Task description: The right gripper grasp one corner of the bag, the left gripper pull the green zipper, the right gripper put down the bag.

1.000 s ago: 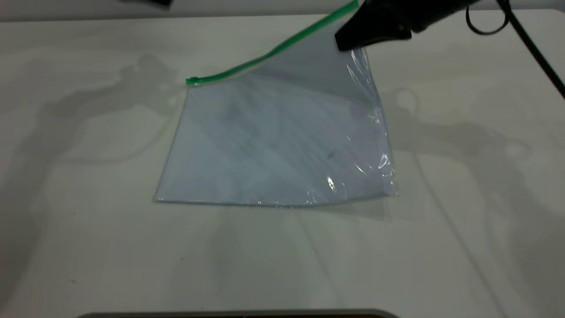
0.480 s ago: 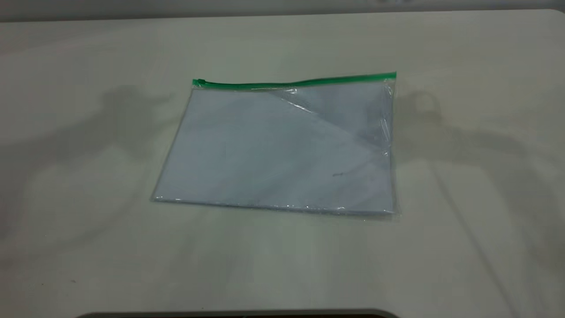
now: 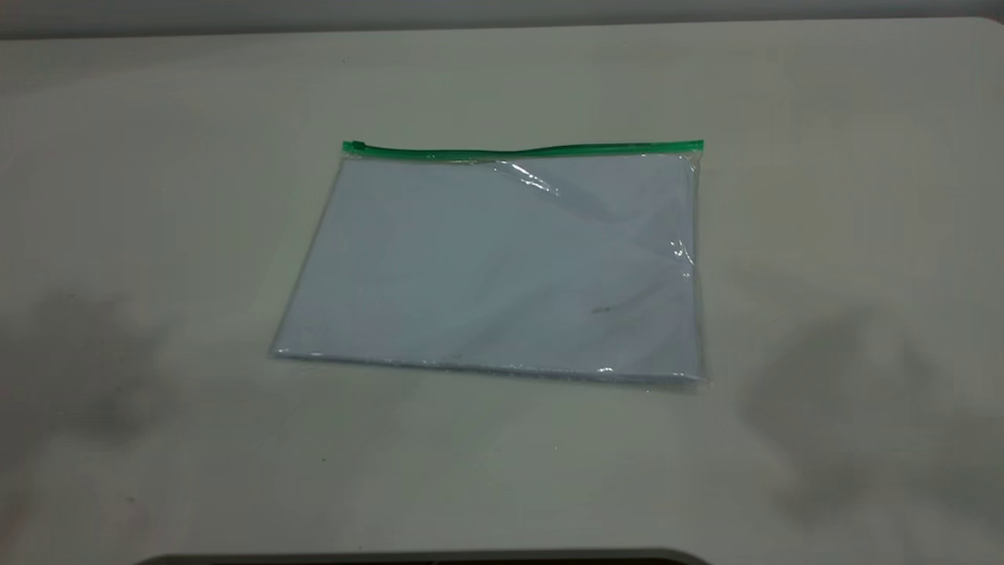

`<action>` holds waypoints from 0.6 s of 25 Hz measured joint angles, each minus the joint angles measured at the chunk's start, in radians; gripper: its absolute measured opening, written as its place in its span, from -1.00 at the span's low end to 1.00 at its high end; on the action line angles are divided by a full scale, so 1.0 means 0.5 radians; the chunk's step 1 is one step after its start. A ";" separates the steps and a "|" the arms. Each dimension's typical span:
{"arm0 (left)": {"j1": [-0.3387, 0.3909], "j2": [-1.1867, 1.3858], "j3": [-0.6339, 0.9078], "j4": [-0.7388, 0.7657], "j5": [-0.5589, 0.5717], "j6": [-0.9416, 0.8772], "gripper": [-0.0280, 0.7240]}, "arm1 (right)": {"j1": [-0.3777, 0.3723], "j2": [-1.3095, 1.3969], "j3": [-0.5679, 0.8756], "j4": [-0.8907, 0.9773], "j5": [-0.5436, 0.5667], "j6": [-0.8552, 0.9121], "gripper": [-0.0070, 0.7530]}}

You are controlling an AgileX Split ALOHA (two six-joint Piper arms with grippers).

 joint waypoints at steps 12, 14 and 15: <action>0.000 -0.675 1.080 0.406 0.000 -0.438 0.40 | 0.000 -0.874 0.701 -0.787 0.003 0.656 0.10; 0.000 -0.780 1.326 0.408 0.000 -0.454 0.40 | 0.000 -1.003 0.917 -0.864 0.003 0.687 0.10; 0.000 -0.838 1.459 0.408 0.000 -0.455 0.40 | 0.000 -1.064 1.029 -0.888 0.003 0.706 0.10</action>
